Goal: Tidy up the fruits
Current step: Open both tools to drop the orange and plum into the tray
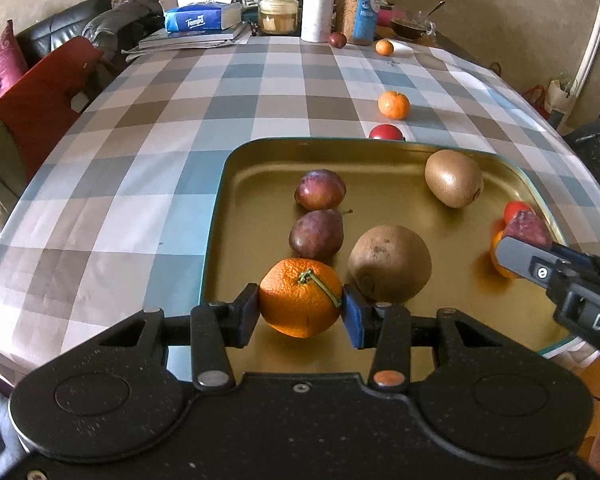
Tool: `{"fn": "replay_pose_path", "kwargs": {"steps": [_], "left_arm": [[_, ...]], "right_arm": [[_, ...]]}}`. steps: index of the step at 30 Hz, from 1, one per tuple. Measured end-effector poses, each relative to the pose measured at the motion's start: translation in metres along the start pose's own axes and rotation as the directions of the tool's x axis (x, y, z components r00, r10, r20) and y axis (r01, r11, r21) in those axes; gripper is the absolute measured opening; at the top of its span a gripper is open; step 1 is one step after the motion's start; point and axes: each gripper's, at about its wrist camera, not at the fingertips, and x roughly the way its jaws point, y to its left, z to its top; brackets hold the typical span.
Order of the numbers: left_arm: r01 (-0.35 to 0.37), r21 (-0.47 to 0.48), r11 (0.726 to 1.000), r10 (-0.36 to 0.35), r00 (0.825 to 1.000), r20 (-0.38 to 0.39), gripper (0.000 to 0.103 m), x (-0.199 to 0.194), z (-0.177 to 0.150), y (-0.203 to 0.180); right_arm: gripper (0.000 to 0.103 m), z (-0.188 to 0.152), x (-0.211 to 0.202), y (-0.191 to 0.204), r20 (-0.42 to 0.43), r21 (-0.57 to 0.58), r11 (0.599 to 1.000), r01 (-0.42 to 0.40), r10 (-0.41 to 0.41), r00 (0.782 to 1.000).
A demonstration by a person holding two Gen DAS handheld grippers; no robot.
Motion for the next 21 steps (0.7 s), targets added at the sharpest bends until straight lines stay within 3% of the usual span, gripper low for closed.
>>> {"fn": "replay_pose_path", "kwargs": {"steps": [7, 21], "left_arm": [[0.000, 0.009, 1.000, -0.001, 0.998, 0.060, 0.052, -0.009, -0.002, -0.001], [0.006, 0.023, 1.000, -0.008, 0.994, 0.107, 0.052, -0.009, 0.023, -0.003]], "right_arm": [[0.036, -0.005, 0.007, 0.010, -0.024, -0.064, 0.998, -0.016, 0.014, 1.000], [0.035, 0.011, 0.011, 0.002, 0.017, -0.034, 0.999, -0.004, 0.005, 1.000]]}}
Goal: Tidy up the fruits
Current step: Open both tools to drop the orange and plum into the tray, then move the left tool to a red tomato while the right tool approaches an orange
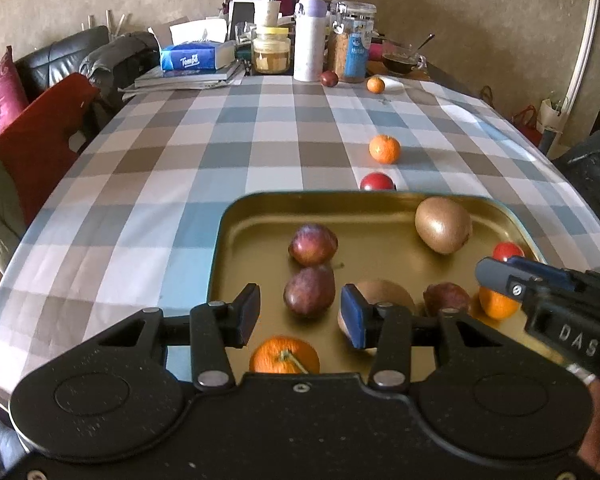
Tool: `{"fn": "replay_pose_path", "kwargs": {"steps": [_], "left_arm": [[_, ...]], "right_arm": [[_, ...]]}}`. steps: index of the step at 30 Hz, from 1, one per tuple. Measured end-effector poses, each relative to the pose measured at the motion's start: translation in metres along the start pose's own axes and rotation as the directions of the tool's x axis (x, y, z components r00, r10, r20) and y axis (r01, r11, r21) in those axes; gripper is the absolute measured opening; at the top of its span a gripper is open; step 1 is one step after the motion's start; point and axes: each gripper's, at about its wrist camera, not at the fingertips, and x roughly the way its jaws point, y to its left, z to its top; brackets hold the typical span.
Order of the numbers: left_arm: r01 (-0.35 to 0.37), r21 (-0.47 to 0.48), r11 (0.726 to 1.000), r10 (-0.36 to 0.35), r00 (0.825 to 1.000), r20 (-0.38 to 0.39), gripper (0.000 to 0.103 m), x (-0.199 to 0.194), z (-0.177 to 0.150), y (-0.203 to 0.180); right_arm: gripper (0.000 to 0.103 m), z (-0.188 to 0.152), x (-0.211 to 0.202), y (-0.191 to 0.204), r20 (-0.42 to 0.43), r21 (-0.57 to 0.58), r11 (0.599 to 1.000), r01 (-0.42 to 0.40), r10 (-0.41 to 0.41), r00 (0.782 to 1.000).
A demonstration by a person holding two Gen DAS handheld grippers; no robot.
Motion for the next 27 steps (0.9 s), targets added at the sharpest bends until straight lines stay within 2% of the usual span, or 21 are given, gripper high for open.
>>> {"fn": "replay_pose_path", "kwargs": {"steps": [10, 15, 21, 27], "left_arm": [[-0.005, 0.021, 1.000, 0.004, 1.000, 0.025, 0.054, 0.020, 0.043, -0.007], [0.017, 0.030, 0.999, -0.017, 1.000, 0.012, 0.055, 0.038, 0.065, -0.017], [0.006, 0.046, 0.999, -0.006, 1.000, 0.014, 0.055, 0.057, 0.084, -0.030], [0.052, 0.037, 0.998, -0.051, 0.999, -0.011, 0.055, 0.085, 0.103, -0.041]], "right_arm": [[0.035, 0.052, 0.033, -0.033, 0.039, 0.079, 0.993, 0.092, -0.095, 0.995], [0.035, 0.083, 0.063, -0.047, 0.040, 0.116, 0.985, 0.126, -0.131, 0.991], [0.035, 0.113, 0.109, -0.058, 0.041, 0.135, 0.975, 0.176, -0.183, 0.982], [0.035, 0.134, 0.150, -0.076, -0.003, 0.270, 0.941, 0.204, -0.211, 0.977]]}}
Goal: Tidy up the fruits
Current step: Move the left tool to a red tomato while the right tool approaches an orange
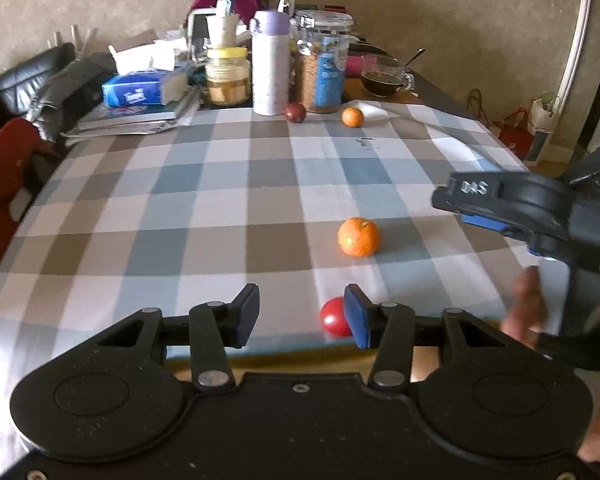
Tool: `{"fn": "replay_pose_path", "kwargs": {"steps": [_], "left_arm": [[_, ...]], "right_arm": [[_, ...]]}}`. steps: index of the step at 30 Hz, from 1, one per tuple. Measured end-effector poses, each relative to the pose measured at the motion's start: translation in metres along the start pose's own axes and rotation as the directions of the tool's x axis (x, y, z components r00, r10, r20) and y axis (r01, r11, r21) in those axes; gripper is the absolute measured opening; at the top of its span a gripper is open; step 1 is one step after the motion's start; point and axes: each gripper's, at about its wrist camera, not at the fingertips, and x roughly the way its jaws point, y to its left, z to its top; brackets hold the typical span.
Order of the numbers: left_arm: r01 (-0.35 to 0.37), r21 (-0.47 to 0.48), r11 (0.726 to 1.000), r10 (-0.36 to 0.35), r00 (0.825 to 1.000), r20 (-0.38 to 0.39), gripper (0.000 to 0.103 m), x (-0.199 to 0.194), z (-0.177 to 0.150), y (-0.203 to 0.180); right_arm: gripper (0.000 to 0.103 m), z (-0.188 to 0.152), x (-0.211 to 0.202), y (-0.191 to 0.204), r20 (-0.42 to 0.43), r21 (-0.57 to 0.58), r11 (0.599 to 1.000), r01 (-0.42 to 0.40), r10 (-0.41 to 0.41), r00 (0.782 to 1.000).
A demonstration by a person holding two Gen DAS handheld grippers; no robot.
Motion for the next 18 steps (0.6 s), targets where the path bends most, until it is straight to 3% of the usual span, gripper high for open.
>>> {"fn": "replay_pose_path", "kwargs": {"steps": [5, 11, 18], "left_arm": [[0.017, 0.008, 1.000, -0.016, 0.999, -0.045, 0.055, 0.028, 0.006, -0.010], [0.055, 0.025, 0.998, -0.052, 0.993, -0.109, 0.055, 0.045, -0.005, -0.015], [0.058, 0.038, 0.998, -0.052, 0.988, -0.146, 0.057, 0.064, -0.010, -0.018]], "right_arm": [[0.035, 0.014, 0.032, -0.007, -0.023, 0.099, 0.993, 0.065, -0.063, 0.998], [0.035, 0.008, 0.053, -0.023, -0.054, 0.161, 0.976, 0.150, -0.143, 0.988], [0.035, 0.006, 0.051, -0.023, -0.037, 0.120, 0.974, 0.194, -0.191, 0.981]]}}
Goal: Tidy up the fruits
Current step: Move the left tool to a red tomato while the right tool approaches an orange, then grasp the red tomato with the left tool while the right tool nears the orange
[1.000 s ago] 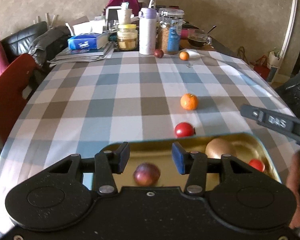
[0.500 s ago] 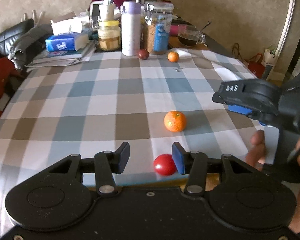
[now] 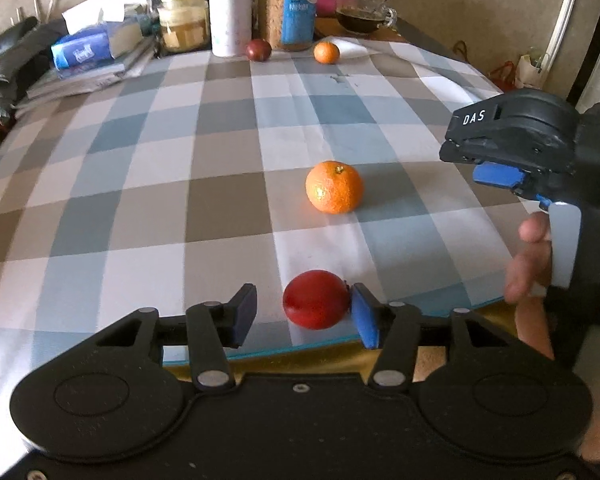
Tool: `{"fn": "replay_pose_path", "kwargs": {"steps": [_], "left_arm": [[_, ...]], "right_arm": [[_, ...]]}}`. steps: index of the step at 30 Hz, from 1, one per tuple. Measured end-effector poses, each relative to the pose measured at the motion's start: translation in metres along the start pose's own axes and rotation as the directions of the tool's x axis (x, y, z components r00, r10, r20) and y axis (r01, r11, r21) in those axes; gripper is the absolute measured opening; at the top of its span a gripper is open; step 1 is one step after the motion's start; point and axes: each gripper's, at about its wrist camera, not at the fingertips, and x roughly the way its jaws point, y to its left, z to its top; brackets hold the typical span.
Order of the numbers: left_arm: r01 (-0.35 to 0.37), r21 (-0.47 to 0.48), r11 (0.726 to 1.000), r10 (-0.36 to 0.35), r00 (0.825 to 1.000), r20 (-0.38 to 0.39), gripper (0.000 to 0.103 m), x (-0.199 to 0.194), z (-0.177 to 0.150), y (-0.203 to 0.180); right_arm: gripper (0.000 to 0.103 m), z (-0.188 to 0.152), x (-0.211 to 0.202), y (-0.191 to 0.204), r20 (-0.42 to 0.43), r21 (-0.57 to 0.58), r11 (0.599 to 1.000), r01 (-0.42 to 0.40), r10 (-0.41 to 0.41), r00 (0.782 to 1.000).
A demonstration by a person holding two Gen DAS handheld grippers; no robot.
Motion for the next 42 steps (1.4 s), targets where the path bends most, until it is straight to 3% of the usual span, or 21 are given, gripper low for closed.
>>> {"fn": "replay_pose_path", "kwargs": {"steps": [4, 8, 14, 18, 21, 30, 33, 37, 42], "left_arm": [[-0.022, -0.044, 0.999, 0.022, 1.000, -0.003, 0.045, 0.011, 0.006, 0.008], [-0.108, -0.104, 0.989, 0.111, 0.994, 0.023, 0.045, 0.017, 0.015, 0.024], [-0.168, -0.207, 0.964, 0.176, 0.984, 0.021, 0.040, 0.026, 0.028, 0.055], [-0.153, -0.250, 0.956, 0.170, 0.984, 0.048, 0.040, 0.027, 0.025, 0.066], [-0.157, -0.247, 0.956, 0.175, 0.983, 0.053, 0.041, 0.026, 0.024, 0.064], [-0.086, -0.259, 0.962, 0.119, 0.986, 0.115, 0.045, 0.007, 0.020, 0.070], [-0.041, -0.242, 0.969, 0.070, 0.991, 0.113, 0.045, -0.001, 0.013, 0.070], [0.005, -0.157, 0.988, 0.015, 0.992, 0.128, 0.054, -0.013, 0.006, 0.060], [0.056, -0.004, 0.998, -0.055, 0.991, 0.124, 0.056, -0.018, -0.006, 0.038]], "right_arm": [[0.035, -0.001, 0.000, 0.001, -0.011, -0.015, 1.000, -0.009, 0.009, 1.000], [0.035, -0.002, 0.002, 0.001, -0.036, -0.010, 0.999, -0.032, 0.032, 0.999], [0.035, -0.004, 0.004, 0.004, -0.064, -0.023, 0.998, -0.061, 0.059, 0.996], [0.035, -0.006, 0.002, 0.008, -0.079, -0.037, 0.994, -0.104, 0.101, 0.992], [0.035, -0.008, -0.002, 0.012, -0.099, -0.045, 0.982, -0.181, 0.176, 0.979], [0.035, -0.026, -0.019, 0.045, -0.119, -0.234, 0.917, -0.324, 0.304, 0.945], [0.035, -0.030, -0.021, 0.048, -0.091, -0.264, 0.920, -0.290, 0.275, 0.957], [0.035, -0.026, -0.018, 0.044, -0.088, -0.221, 0.936, -0.275, 0.262, 0.961], [0.035, -0.024, -0.017, 0.040, -0.082, -0.196, 0.946, -0.260, 0.248, 0.965]]}}
